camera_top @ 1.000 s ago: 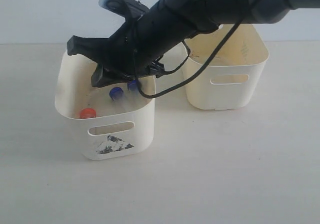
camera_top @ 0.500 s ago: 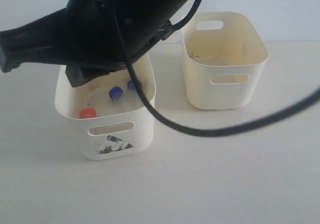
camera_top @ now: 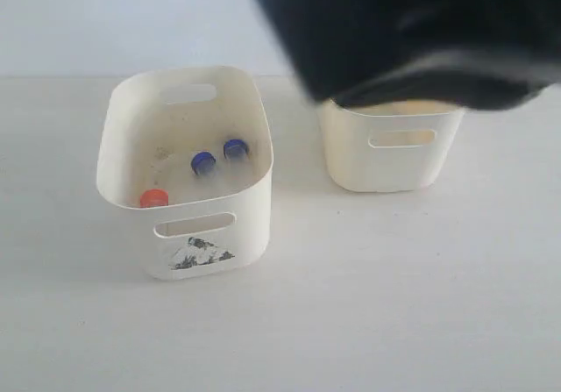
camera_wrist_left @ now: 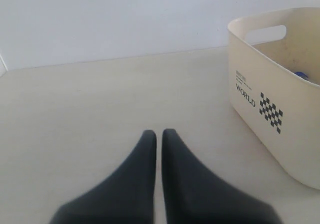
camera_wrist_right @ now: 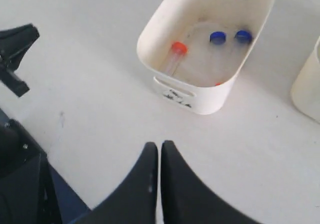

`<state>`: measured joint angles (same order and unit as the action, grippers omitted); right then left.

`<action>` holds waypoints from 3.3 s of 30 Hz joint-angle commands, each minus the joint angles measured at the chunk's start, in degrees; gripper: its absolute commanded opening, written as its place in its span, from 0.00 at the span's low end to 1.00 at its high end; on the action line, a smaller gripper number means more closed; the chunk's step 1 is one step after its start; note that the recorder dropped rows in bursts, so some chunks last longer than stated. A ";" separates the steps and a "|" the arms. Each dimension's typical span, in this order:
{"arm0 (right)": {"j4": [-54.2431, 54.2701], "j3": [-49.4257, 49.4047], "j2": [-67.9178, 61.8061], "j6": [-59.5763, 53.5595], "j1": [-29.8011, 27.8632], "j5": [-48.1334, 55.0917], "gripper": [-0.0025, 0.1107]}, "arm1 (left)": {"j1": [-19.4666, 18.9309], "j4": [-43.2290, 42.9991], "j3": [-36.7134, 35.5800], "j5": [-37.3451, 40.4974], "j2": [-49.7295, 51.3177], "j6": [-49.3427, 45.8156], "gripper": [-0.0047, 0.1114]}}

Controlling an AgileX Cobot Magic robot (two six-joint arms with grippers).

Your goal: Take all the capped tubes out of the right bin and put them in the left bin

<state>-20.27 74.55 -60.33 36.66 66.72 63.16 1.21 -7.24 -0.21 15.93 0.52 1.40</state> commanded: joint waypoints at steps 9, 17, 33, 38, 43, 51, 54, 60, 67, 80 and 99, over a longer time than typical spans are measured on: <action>-28.06 -4.75 10.57 16.75 -2.29 5.00 0.03 | -0.06 0.38 0.21 -0.96 -0.11 0.66 0.08; -27.93 -37.18 20.41 33.68 -34.57 -49.37 0.03 | -0.06 0.38 0.21 -0.96 -0.11 0.66 0.08; -23.44 -74.55 60.18 38.96 -57.28 -72.76 0.03 | -0.06 0.38 0.21 -0.96 -0.11 0.66 0.08; -20.87 -74.55 60.33 40.16 -58.25 -71.08 0.03 | -0.06 0.38 0.21 -0.96 -0.11 0.66 0.08; -15.20 -74.55 60.33 41.25 -58.25 -67.40 0.03 | -0.06 0.38 0.21 -0.96 -0.11 0.66 0.08; 22.73 -74.55 60.33 -2.28 -58.15 -60.40 0.03 | -0.06 0.38 0.21 -0.96 -0.11 0.66 0.08; 28.48 -74.55 60.33 -20.80 -58.15 -53.02 0.03 | -0.06 0.38 0.21 -0.96 -0.11 0.66 0.08; 27.07 -74.55 60.33 -27.27 -58.15 -38.70 0.03 | -0.06 0.38 0.21 -0.96 -0.11 0.66 0.08; 27.07 -74.55 60.33 -28.45 -58.15 -36.65 0.03 | -0.06 0.38 0.21 -0.96 -0.11 0.66 0.08; 26.49 -74.55 60.33 -28.62 -64.43 -36.78 0.03 | -0.06 0.38 0.21 -0.96 -0.11 0.66 0.08; 26.49 -74.55 60.33 -28.51 -64.39 -36.78 0.03 | -0.06 0.38 0.21 -0.96 -0.11 0.66 0.08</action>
<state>6.59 0.01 -0.22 8.20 2.65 26.58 1.21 -7.24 -0.21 15.84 0.52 1.40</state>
